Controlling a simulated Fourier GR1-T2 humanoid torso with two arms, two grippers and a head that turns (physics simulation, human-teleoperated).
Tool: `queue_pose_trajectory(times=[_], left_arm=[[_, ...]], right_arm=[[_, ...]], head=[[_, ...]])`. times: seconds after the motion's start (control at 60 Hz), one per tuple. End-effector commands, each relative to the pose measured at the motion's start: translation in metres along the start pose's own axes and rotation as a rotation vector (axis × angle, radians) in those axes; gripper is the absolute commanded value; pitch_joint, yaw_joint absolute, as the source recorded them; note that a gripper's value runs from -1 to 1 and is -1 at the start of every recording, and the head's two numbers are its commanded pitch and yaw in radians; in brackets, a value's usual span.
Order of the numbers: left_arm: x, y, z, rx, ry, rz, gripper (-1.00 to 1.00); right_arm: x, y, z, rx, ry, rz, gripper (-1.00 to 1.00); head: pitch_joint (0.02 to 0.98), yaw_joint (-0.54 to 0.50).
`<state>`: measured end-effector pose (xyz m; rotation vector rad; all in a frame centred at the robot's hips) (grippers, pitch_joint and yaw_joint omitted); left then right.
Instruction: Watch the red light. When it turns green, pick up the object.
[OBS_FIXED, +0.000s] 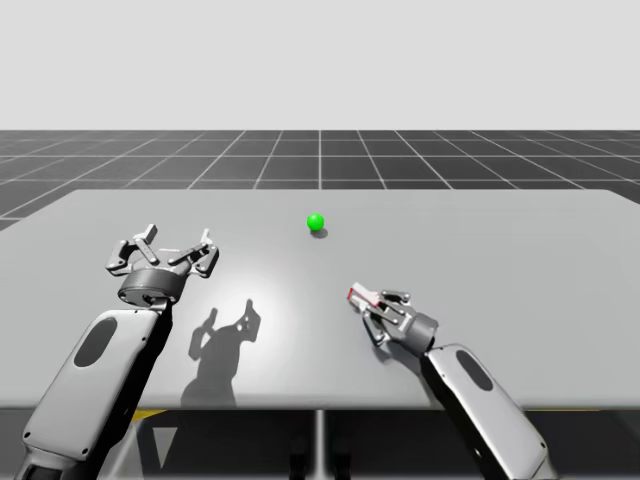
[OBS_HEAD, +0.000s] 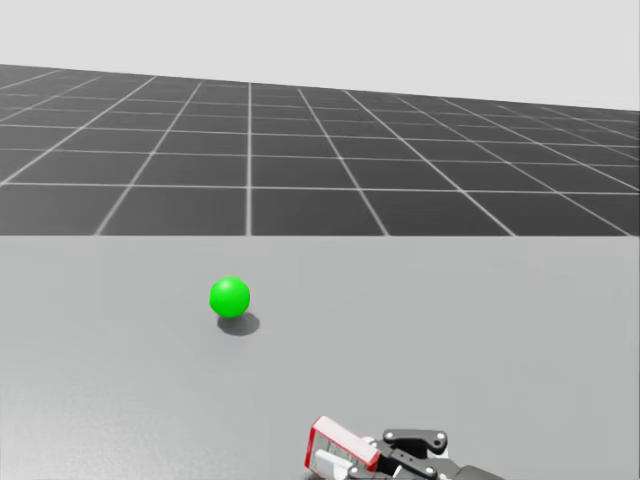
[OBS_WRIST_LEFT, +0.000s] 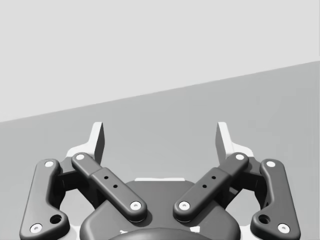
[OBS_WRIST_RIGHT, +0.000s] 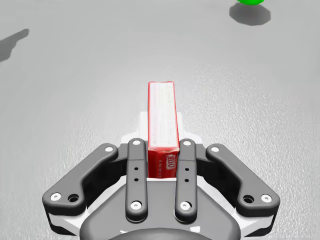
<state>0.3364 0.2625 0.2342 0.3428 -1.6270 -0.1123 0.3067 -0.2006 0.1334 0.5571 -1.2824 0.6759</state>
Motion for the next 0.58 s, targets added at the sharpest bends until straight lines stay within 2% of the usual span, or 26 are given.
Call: queue_pose_trajectory(times=[0.017, 0.133, 0.3, 0.317, 0.367, 0.433, 0.467, 0.583], left_arm=[[0.000, 0.000, 0.000, 0.000, 0.000, 0.000, -1.00], [-0.001, 0.000, 0.000, -0.002, 0.000, 0.000, -1.00], [-0.001, 0.000, 0.000, -0.003, 0.000, 0.000, -1.00], [-0.001, 0.000, 0.000, -0.003, 0.001, -0.001, -1.00], [-0.001, 0.000, -0.001, -0.003, 0.000, -0.001, -1.00], [0.000, 0.000, -0.001, -0.003, 0.000, -0.001, -1.00], [0.000, 0.000, -0.001, -0.002, 0.000, -0.001, -1.00], [0.000, 0.000, -0.001, -0.002, 0.001, -0.001, -1.00]], right_arm=[[0.022, -0.011, 0.002, -0.097, -0.069, 0.024, 1.00], [0.042, -0.014, 0.008, -0.127, -0.121, 0.049, 1.00], [0.087, -0.017, 0.015, -0.168, -0.208, 0.108, 1.00], [0.097, -0.017, 0.016, -0.177, -0.228, 0.125, 1.00], [0.107, -0.017, 0.018, -0.186, -0.253, 0.148, 1.00], [0.130, -0.014, 0.024, -0.210, -0.313, 0.201, 1.00], [0.137, -0.012, 0.026, -0.212, -0.332, 0.207, 1.00], [0.173, -0.004, 0.040, -0.242, -0.426, 0.268, 1.00]], head=[[0.459, -0.15], [0.460, -0.15], [0.459, -0.15], [0.458, -0.15], [0.458, -0.15], [0.456, -0.15], [0.455, -0.15], [0.452, -0.15]])
